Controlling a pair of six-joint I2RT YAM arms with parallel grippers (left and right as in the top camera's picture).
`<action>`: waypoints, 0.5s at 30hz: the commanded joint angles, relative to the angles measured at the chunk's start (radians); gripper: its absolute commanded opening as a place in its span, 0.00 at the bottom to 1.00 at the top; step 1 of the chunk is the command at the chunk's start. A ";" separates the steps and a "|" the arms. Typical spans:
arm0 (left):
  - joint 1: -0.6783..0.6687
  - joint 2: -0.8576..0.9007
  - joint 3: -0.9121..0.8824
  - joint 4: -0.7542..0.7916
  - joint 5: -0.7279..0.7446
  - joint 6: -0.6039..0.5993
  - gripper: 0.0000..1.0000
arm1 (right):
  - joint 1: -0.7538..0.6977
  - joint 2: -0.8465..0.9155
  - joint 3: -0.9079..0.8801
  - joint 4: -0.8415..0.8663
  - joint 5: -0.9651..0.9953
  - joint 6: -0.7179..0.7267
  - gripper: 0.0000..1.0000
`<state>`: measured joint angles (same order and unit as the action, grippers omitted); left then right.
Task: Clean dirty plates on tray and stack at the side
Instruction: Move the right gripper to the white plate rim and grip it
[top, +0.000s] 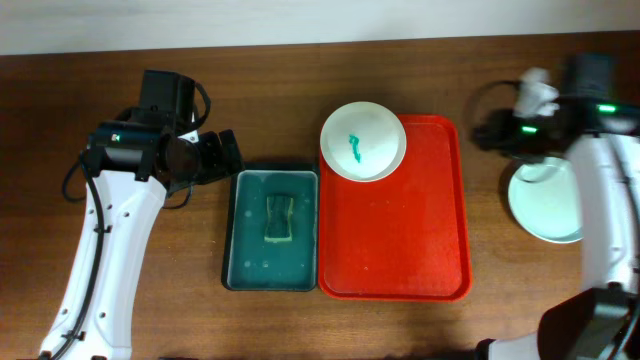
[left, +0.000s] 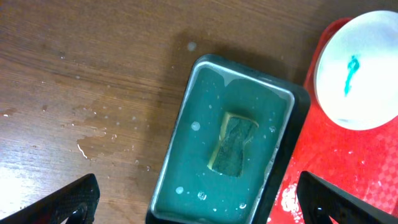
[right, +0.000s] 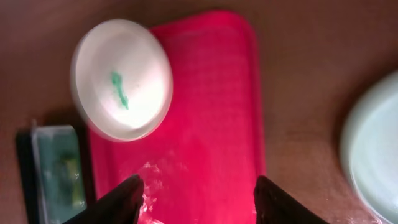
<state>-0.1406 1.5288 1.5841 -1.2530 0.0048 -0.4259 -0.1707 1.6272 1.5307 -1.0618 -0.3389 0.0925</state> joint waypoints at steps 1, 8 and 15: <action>0.002 -0.007 0.014 -0.001 0.007 0.016 0.99 | 0.206 0.064 -0.001 0.096 0.197 -0.063 0.59; 0.002 -0.007 0.014 -0.002 0.007 0.016 0.99 | 0.327 0.368 -0.001 0.428 0.350 -0.058 0.56; 0.002 -0.007 0.014 -0.001 0.007 0.017 0.99 | 0.321 0.527 -0.001 0.537 0.253 -0.051 0.41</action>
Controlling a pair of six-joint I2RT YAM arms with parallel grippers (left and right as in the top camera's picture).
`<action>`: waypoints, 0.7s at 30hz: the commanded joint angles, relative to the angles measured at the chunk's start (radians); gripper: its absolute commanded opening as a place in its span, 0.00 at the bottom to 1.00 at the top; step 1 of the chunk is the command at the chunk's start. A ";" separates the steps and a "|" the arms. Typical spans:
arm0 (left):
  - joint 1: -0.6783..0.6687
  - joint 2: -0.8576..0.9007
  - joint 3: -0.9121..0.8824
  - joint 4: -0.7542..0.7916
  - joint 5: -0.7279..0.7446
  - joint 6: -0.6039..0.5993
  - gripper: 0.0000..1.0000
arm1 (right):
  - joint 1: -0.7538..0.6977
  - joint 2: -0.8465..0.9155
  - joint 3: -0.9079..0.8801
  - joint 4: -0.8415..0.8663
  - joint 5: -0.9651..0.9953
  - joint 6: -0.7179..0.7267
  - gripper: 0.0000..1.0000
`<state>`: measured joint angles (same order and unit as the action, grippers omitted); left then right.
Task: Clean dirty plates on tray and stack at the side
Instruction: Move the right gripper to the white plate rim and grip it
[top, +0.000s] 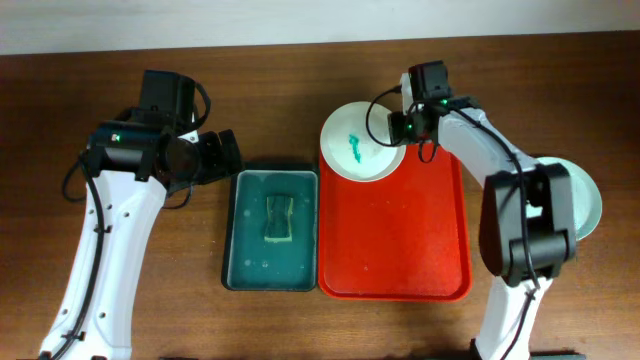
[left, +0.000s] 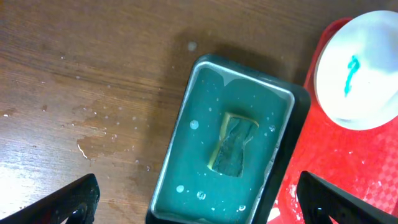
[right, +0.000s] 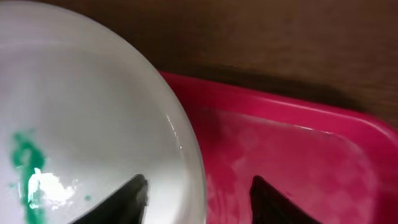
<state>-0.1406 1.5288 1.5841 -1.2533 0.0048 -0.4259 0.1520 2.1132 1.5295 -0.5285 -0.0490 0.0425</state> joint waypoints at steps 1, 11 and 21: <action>0.002 -0.007 0.014 -0.001 0.007 0.016 1.00 | -0.002 0.049 0.000 -0.006 -0.035 -0.002 0.17; 0.002 -0.007 0.014 -0.001 0.007 0.016 0.99 | -0.059 -0.251 0.009 -0.427 -0.052 0.177 0.04; 0.002 -0.007 0.014 -0.001 0.007 0.017 0.99 | -0.074 -0.344 -0.336 -0.573 -0.118 0.281 0.04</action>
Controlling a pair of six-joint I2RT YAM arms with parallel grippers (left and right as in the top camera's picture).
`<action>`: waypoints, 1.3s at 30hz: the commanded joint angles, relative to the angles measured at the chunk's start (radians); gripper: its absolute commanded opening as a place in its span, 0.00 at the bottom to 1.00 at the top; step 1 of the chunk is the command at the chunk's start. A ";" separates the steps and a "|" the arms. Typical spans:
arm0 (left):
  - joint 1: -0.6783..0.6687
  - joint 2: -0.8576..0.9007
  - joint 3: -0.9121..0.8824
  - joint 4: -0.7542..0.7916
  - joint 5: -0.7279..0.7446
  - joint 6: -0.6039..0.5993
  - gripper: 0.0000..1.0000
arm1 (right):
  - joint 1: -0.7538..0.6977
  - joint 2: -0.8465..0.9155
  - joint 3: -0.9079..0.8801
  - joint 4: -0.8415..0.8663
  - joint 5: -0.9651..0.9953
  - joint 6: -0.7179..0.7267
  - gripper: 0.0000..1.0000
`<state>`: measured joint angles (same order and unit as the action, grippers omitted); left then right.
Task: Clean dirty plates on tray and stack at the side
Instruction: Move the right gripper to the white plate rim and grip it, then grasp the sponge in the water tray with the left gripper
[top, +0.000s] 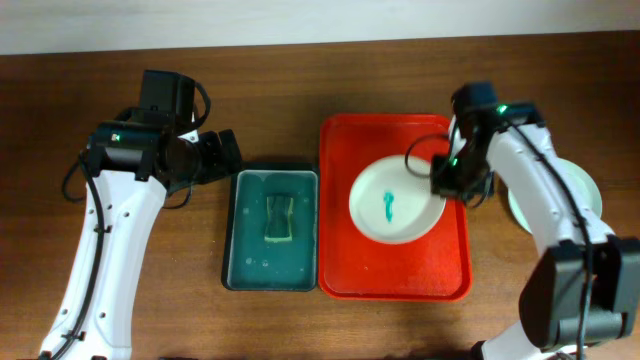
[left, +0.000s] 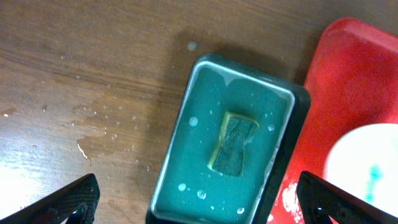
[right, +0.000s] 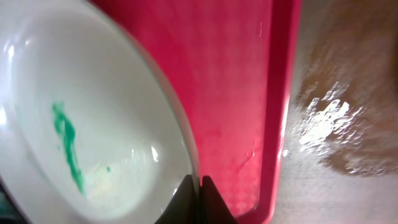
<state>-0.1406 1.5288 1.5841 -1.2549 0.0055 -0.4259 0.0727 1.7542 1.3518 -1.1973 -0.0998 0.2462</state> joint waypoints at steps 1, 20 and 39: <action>0.002 -0.007 0.014 0.001 0.006 0.017 0.99 | 0.005 0.014 -0.221 0.168 -0.105 0.104 0.04; -0.090 -0.003 -0.190 0.130 0.025 0.137 0.84 | -0.034 -0.484 -0.267 0.243 -0.114 -0.120 0.62; -0.266 0.241 -0.636 0.643 0.038 0.136 0.22 | -0.034 -0.450 -0.267 0.202 -0.184 -0.119 0.29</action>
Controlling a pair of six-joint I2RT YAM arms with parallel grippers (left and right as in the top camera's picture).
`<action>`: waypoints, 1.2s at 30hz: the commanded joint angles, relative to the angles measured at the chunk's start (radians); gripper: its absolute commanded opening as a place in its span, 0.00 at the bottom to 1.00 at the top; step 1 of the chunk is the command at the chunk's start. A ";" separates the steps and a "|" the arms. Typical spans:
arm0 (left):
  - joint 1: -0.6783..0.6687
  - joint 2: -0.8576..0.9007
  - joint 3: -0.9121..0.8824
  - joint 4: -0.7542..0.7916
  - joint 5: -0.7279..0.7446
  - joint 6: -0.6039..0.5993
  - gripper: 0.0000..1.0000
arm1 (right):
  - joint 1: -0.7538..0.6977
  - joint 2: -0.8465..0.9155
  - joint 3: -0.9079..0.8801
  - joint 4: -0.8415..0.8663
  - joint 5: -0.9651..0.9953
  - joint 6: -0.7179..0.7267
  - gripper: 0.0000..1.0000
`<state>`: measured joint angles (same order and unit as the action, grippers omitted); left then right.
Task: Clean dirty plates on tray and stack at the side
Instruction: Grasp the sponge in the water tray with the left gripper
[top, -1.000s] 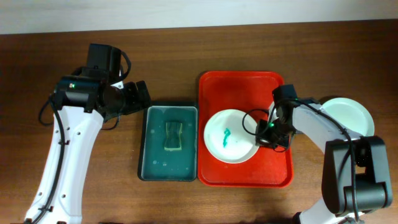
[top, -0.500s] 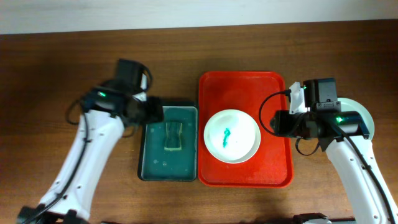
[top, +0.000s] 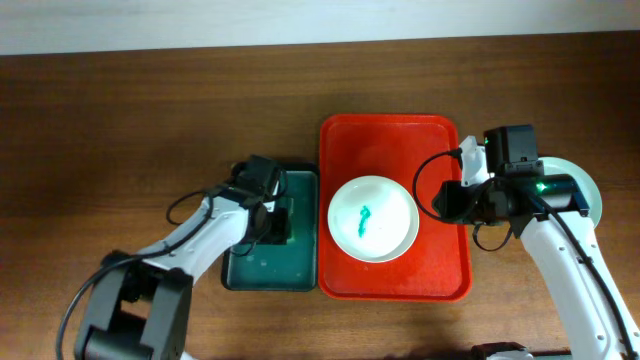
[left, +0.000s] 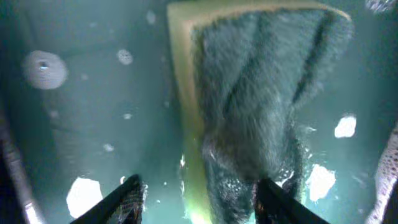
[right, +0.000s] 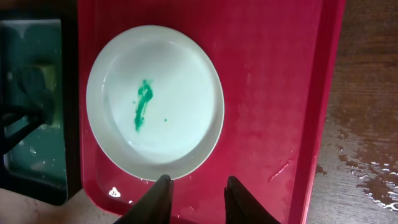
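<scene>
A white plate (top: 373, 218) with a green smear (right: 143, 106) lies flat in the middle of the red tray (top: 395, 140). My right gripper (right: 196, 199) hangs open just off the plate's right rim, holding nothing. My left gripper (left: 199, 199) is down in the teal basin (top: 250, 265). It stands open, with its fingers either side of the yellow-and-dark sponge (left: 249, 93) in the soapy water. In the overhead view the left gripper (top: 272, 222) covers most of the sponge.
A clean pale plate (top: 592, 190) sits on the wooden table right of the tray, partly under my right arm. The basin butts against the tray's left edge. Wet patches show on the wood (right: 367, 174) right of the tray.
My right gripper was shut on the plate's rim; now it is open and the plate lies flat mid-tray. My left gripper has moved from high beside the basin down around the sponge.
My right gripper started over the clean plate at the right, with the dirty plate at the tray's far-left corner. Then it was open at that plate's rim, then shut on it further into the tray. Now the plate is let go mid-tray and my left gripper straddles the sponge.
</scene>
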<state>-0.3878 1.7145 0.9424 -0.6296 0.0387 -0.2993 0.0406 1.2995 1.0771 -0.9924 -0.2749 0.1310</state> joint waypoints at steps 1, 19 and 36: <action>-0.018 0.063 0.006 0.019 0.002 0.009 0.03 | -0.002 0.005 0.008 -0.003 -0.009 -0.004 0.29; -0.018 0.215 0.317 -0.204 -0.027 0.009 0.37 | -0.002 0.005 0.008 -0.014 -0.002 -0.004 0.29; -0.018 0.299 0.616 -0.586 0.056 -0.002 0.43 | -0.002 0.005 0.008 -0.026 -0.002 -0.004 0.30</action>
<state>-0.4065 2.0140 1.5665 -1.1858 0.0456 -0.3016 0.0406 1.3010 1.0771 -1.0180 -0.2749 0.1310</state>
